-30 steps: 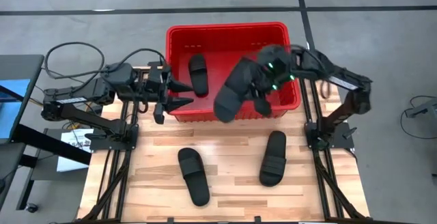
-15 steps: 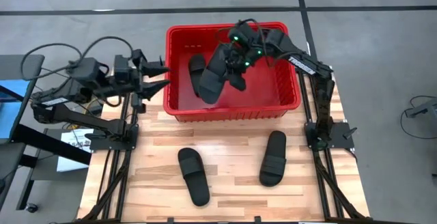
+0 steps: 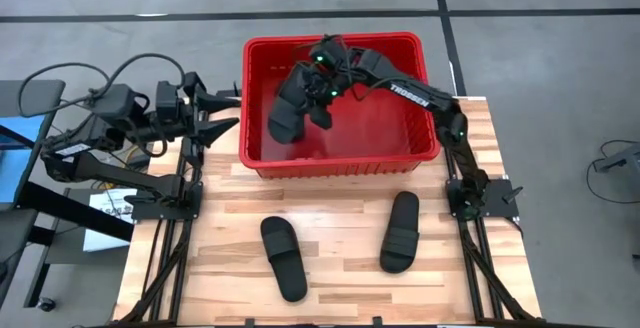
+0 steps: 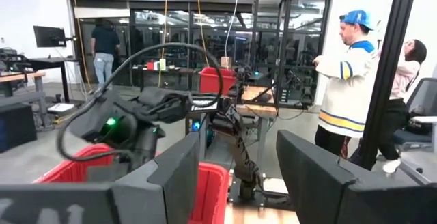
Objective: Pick and place slides into bin
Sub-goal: Put the black slides into the red bin
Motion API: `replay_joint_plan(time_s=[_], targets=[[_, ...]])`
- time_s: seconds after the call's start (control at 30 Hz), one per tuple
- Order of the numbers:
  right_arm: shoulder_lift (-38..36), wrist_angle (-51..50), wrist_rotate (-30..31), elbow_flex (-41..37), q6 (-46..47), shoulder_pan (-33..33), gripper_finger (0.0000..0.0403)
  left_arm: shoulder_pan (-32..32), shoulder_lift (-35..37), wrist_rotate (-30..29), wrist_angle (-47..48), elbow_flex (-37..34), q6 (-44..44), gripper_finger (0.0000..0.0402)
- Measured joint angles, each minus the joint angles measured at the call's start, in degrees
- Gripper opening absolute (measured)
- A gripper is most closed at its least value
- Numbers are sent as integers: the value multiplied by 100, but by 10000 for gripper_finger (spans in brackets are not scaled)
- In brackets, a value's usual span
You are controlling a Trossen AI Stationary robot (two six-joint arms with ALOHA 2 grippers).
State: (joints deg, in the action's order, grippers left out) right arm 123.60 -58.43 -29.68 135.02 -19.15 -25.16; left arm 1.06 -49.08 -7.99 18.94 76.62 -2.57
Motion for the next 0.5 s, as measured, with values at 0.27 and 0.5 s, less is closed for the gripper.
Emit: replay_joint_plan(time_s=[0.27,0.5], targets=[[458,203,160,-5,-336,-113,0,0,-4,0,152,0,2,187],[654,114,171,-30,-650,-184,0,0,-2,-17,146,0,2,187]])
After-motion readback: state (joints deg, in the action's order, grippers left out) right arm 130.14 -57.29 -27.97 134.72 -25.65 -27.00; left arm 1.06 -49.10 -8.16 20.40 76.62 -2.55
